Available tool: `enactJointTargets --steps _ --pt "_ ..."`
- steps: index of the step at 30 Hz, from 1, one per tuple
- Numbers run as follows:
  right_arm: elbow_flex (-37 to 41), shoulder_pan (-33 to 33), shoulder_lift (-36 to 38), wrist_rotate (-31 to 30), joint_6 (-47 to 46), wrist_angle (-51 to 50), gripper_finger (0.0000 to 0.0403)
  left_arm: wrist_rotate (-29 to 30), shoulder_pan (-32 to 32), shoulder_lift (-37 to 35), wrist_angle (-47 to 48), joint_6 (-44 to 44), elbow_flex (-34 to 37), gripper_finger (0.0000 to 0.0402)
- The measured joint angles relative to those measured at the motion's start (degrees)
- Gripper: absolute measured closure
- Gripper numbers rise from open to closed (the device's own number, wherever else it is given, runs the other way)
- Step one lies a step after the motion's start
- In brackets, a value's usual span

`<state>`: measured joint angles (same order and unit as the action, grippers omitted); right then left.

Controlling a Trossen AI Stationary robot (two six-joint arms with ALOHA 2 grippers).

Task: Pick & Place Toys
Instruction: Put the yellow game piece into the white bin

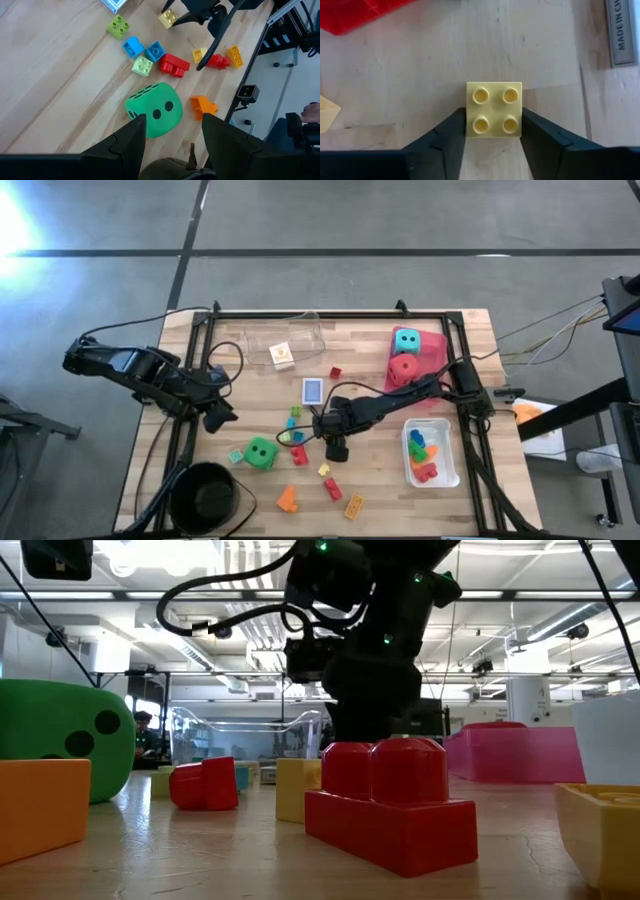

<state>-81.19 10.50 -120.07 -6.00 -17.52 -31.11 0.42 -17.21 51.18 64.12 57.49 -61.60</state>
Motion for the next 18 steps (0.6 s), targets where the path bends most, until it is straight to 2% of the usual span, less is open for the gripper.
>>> enactJointTargets --steps 6,12,18 --pt "0.48 0.00 0.09 0.00 -0.04 0.58 0.0259 -0.02 0.00 0.00 0.00 0.00 0.00 0.0205" --pt "0.31 0.00 0.09 0.00 0.12 0.46 0.0242 -0.02 0.00 0.00 0.00 0.00 0.00 0.0205" --pt "0.14 -0.09 0.09 1.32 -0.28 0.32 0.0272 -0.02 0.02 0.00 0.00 0.00 0.00 0.0205"
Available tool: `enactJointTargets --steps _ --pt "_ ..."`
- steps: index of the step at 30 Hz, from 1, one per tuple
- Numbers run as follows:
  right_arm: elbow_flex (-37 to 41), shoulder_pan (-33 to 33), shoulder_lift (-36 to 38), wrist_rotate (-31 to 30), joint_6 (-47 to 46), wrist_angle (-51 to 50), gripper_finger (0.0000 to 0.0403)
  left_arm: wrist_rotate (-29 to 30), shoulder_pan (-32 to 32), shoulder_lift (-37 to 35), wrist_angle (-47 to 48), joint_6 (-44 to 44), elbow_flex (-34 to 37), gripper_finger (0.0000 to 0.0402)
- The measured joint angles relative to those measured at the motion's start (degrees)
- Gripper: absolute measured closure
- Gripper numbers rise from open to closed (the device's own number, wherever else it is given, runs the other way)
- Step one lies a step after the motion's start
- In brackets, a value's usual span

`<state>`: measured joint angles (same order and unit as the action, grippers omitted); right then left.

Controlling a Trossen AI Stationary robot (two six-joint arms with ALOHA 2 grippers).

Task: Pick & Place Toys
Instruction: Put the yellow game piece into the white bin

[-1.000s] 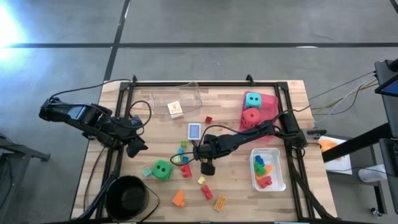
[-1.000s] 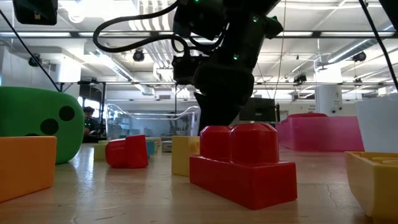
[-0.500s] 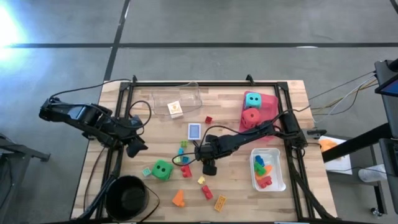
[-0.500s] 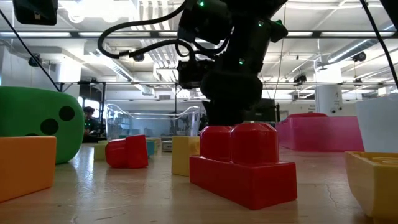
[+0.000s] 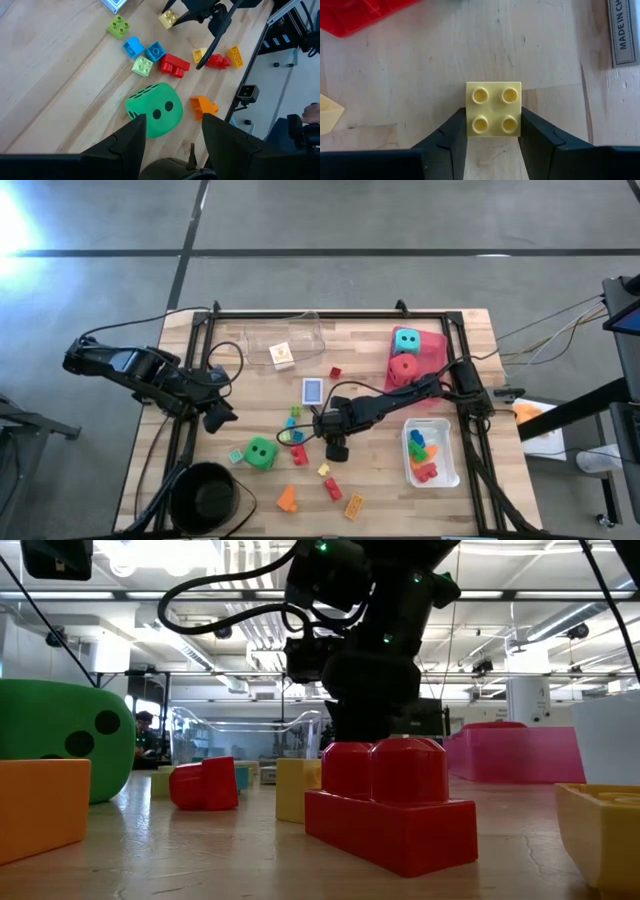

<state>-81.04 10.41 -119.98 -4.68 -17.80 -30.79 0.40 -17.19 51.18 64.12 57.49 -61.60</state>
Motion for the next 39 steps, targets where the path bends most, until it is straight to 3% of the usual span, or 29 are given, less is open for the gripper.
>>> enactJointTargets --steps 9,21,31,39 --pt "-0.38 0.09 1.98 0.52 -1.29 -1.18 0.0272 0.00 0.02 0.00 0.00 0.00 0.00 0.0205" --pt "-0.28 0.09 15.07 0.45 -2.69 -14.74 0.0272 0.00 0.02 0.01 0.01 0.00 0.00 0.0205" --pt "1.82 0.73 26.17 0.18 -22.20 -26.25 0.0272 0.00 0.02 0.02 0.02 -0.26 0.00 0.0205" --pt "7.81 4.20 32.65 -1.32 -37.34 -32.20 0.0272 0.47 0.04 0.02 0.01 -1.55 0.00 0.0205"
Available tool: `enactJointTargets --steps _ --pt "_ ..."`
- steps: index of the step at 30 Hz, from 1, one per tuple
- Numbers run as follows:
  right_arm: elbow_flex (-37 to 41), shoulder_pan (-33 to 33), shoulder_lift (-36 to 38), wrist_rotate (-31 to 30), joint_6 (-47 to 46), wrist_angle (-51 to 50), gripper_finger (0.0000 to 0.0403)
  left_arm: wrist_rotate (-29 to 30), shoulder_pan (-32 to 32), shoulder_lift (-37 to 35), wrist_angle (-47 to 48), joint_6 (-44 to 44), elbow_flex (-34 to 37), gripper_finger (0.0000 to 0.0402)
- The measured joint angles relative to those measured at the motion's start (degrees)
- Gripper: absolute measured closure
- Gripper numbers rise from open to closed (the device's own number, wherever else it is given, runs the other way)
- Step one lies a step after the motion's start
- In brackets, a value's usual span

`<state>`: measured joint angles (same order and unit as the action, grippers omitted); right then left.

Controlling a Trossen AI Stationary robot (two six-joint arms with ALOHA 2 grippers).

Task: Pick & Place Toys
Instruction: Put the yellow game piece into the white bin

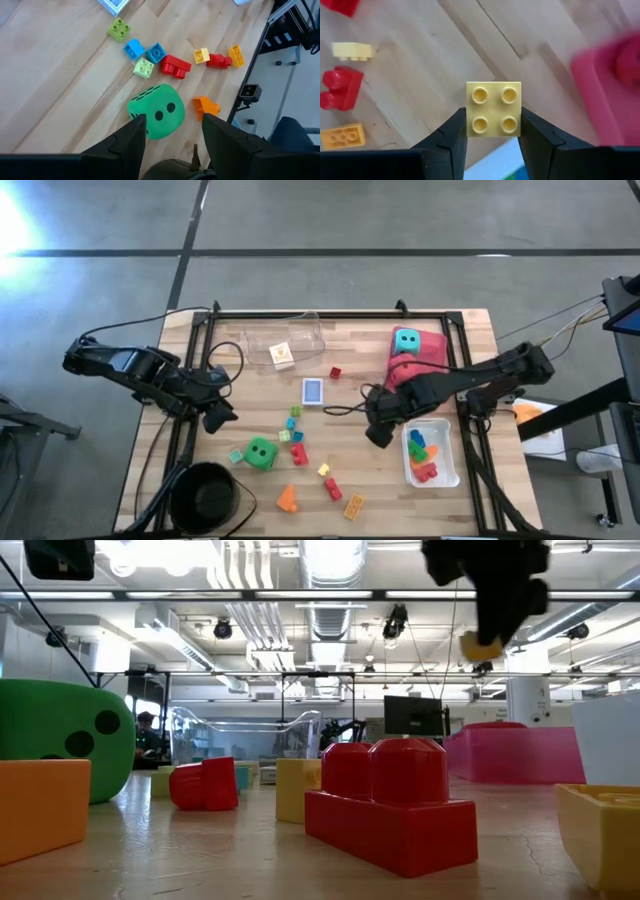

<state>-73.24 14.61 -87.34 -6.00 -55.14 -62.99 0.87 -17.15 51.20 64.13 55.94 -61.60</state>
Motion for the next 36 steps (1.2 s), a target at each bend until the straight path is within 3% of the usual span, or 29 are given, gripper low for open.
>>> enactJointTargets --steps 14,24,31,36 --pt "9.15 13.34 10.75 0.02 -35.97 -0.15 0.0272 2.59 0.26 0.00 -0.01 -0.68 0.00 0.0205" --pt "13.78 24.22 12.92 1.83 -56.91 -0.45 0.0272 2.62 0.42 0.00 -0.25 -0.61 0.02 0.0205" --pt "17.77 24.79 11.98 4.71 -68.06 -4.24 0.0272 2.62 0.42 0.04 -2.88 -0.42 0.02 0.0205" --pt "20.50 22.01 11.83 4.52 -66.41 -4.23 0.0272 2.61 0.42 0.04 -3.18 -0.42 0.02 0.0205"
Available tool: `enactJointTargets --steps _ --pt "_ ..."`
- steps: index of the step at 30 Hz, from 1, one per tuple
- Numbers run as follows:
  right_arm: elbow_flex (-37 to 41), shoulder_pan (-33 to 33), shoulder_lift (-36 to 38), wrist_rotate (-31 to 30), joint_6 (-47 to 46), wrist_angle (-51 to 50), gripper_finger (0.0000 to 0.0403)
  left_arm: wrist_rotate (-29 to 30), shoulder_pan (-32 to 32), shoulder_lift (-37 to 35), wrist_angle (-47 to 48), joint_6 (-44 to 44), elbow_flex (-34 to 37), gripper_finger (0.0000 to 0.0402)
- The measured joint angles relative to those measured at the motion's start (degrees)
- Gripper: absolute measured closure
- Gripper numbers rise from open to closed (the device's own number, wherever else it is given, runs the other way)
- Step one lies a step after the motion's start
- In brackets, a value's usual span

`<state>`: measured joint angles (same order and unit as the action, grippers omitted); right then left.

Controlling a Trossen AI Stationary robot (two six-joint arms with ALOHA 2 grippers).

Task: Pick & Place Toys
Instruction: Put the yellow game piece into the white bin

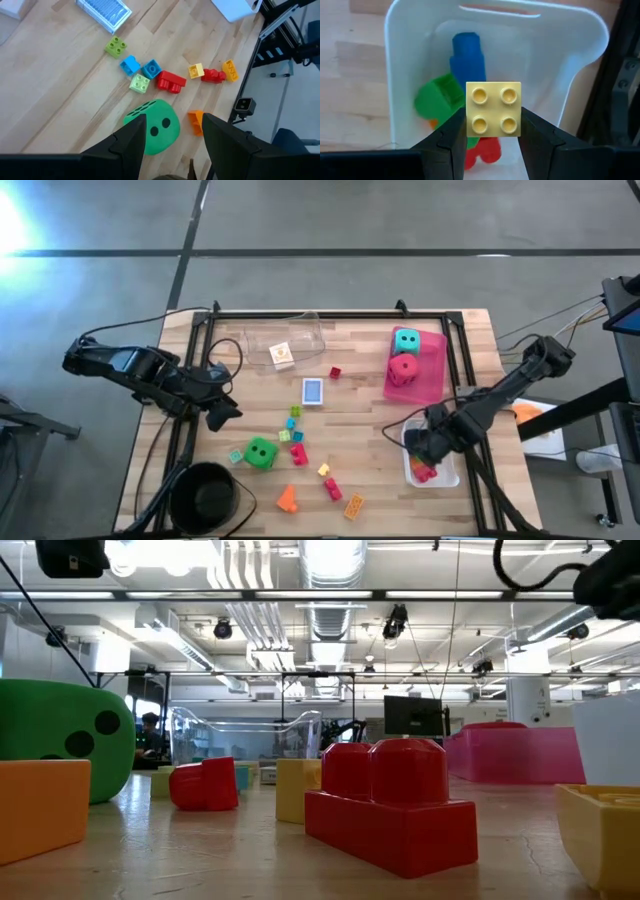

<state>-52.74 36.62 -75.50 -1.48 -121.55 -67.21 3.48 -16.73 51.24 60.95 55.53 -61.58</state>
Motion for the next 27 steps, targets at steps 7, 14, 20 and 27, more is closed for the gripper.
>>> enactJointTargets --steps 7,14,20,27 --pt "3.57 -2.15 0.07 0.46 0.30 0.80 0.0272 -0.01 0.00 0.00 0.11 1.22 0.00 0.0205" --pt "7.87 -3.70 -0.02 0.61 -1.25 6.72 0.0272 -0.02 0.00 0.00 0.11 1.53 0.00 0.0205" --pt "8.69 -4.92 -1.19 0.52 -0.01 7.91 0.0272 -0.02 0.00 0.00 0.12 1.53 0.00 0.0205" --pt "9.26 -6.13 -2.81 0.42 1.44 8.22 0.0272 -0.02 0.00 0.00 0.13 1.84 0.00 0.0205"
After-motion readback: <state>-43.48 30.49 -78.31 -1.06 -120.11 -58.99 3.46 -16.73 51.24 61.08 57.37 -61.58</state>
